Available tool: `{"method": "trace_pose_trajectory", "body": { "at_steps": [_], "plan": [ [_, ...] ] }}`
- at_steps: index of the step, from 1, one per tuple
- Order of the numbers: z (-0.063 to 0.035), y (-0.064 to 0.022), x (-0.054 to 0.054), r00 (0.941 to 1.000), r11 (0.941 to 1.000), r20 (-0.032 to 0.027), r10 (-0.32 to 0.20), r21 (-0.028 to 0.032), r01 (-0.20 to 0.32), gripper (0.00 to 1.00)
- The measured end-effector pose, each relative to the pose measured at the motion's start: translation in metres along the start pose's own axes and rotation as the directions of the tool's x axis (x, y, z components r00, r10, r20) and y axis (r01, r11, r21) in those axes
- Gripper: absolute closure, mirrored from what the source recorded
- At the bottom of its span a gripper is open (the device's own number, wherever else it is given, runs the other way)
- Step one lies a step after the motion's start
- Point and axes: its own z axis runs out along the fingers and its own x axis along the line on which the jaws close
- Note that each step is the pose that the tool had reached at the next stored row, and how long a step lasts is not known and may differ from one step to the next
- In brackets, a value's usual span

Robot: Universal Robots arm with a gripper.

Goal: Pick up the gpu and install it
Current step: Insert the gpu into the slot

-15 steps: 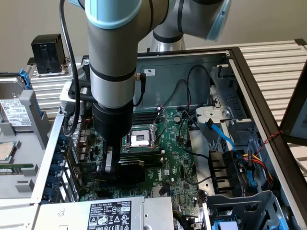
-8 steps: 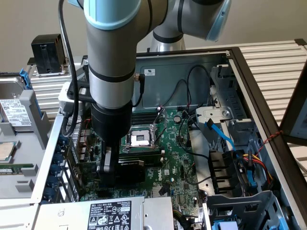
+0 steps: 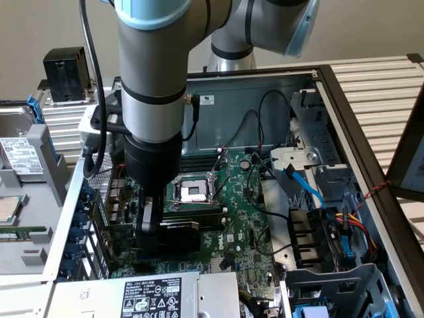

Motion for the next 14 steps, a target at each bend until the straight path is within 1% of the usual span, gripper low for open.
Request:
{"method": "trace_pose_trajectory", "body": {
  "at_steps": [4,11,12,14],
  "plan": [
    [-0.0179,0.0029,0.001,1.0,1.0,-0.0028,0.0,0.0002,0.0,0.51],
    [-0.0491,0.0078,0.002,1.0,1.0,-0.0041,0.001,0.0003,-0.001,0.51],
    [-0.0528,0.0084,0.002,1.0,1.0,-0.0042,0.001,0.0004,-0.001,0.51],
    [-0.0534,0.0085,0.002,1.0,1.0,-0.004,0.001,0.0008,-0.001,0.51]
  ]
}}
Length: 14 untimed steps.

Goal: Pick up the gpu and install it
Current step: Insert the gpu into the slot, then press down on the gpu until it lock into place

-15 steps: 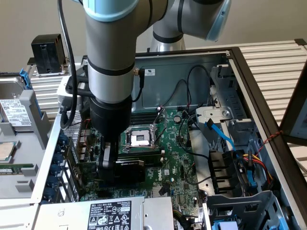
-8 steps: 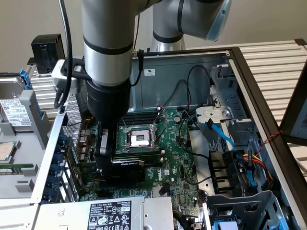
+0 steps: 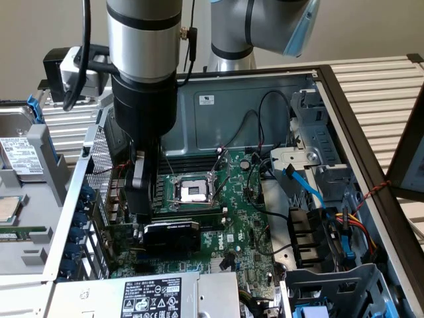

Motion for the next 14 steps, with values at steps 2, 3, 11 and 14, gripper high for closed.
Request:
{"method": "trace_pose_trajectory", "body": {
  "at_steps": [2,3,11,14],
  "plan": [
    [0.0,0.0,0.0,1.0,1.0,-0.0002,0.0,-0.0001,0.0,0.51],
    [0.0,0.0,0.0,1.0,1.0,-0.0001,0.0,0.0,0.0,0.51],
    [-0.0001,0.0,0.0,1.0,1.0,-0.0003,0.0,-0.0002,0.0,0.51],
    [0.0,0.0,0.0,1.0,1.0,-0.0002,0.0,0.0,0.0,0.51]
  ]
}}
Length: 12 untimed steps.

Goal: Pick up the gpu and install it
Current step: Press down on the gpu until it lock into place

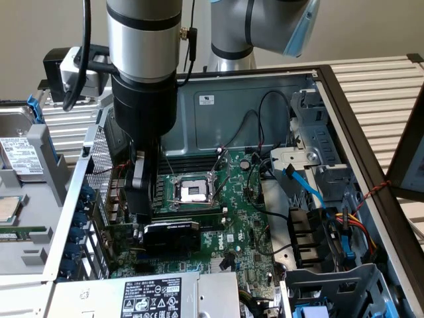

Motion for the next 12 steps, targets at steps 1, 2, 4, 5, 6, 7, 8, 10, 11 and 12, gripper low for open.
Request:
{"method": "trace_pose_trajectory", "body": {
  "at_steps": [1,2,4,5,6,7,8,10,11,12],
  "plan": [
    [0.0,0.0001,0.0,1.0,1.0,0.0,0.0,0.001,0.0,0.49],
    [0.0,0.0002,0.0,1.0,1.0,0.0001,0.0,0.0012,0.0,0.49],
    [0.0001,0.0004,0.0,1.0,1.0,0.0002,0.0,0.0015,0.0,0.38],
    [0.0001,0.0005,0.0,1.0,1.0,0.0002,0.0,0.0015,0.0,0.38],
    [0.0001,0.0005,0.0,1.0,1.0,0.0002,0.0,0.0015,0.0,0.38],
    [0.0001,0.0005,0.0,1.0,1.0,0.0002,0.0,0.0015,0.0,0.32],
    [0.0003,0.0009,0.0001,1.0,1.0,0.0003,0.0,0.0015,0.0,0.32],
    [0.0005,0.0026,0.0004,1.0,1.0,0.0,0.0,0.0014,0.0,0.32],
    [0.0007,0.0036,0.0004,1.0,1.0,0.0,0.0,0.0019,0.0,0.34],
    [0.0009,0.0047,0.0005,1.0,1.0,0.0,0.0,0.0071,0.0,0.4]
  ]
}}
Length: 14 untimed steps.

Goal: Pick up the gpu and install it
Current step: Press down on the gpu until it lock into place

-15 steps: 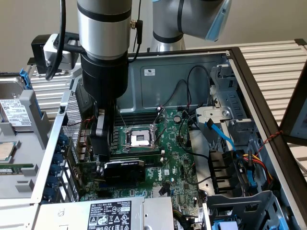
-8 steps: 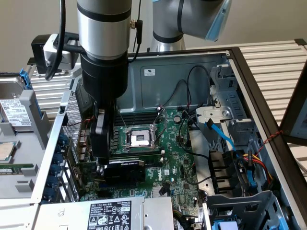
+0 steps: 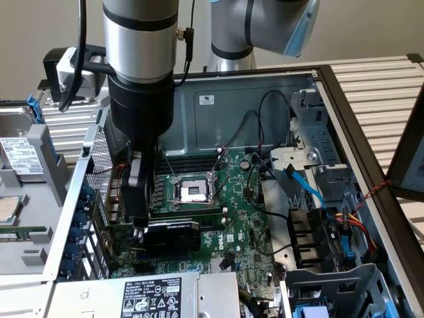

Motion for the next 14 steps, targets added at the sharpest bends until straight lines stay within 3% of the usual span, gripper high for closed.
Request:
{"method": "trace_pose_trajectory", "body": {
  "at_steps": [1,4,5,10,14],
  "plan": [
    [0.0001,0.0008,0.0,1.0,0.9999,-0.0005,0.0,0.0143,0.0,0.4],
    [0.0007,0.0027,0.0,1.0,0.998,-0.0008,0.002,0.0633,-0.002,0.59],
    [0.001,0.0033,0.0,1.0,0.9973,0.0,0.002,0.074,-0.002,0.59],
    [0.0049,0.0095,-0.001,1.0,0.9946,0.0028,0.0,0.1034,0.0,0.82],
    [0.01,0.0169,-0.001,1.0,0.9926,0.0048,-0.001,0.1217,0.0,0.89]
  ]
}}
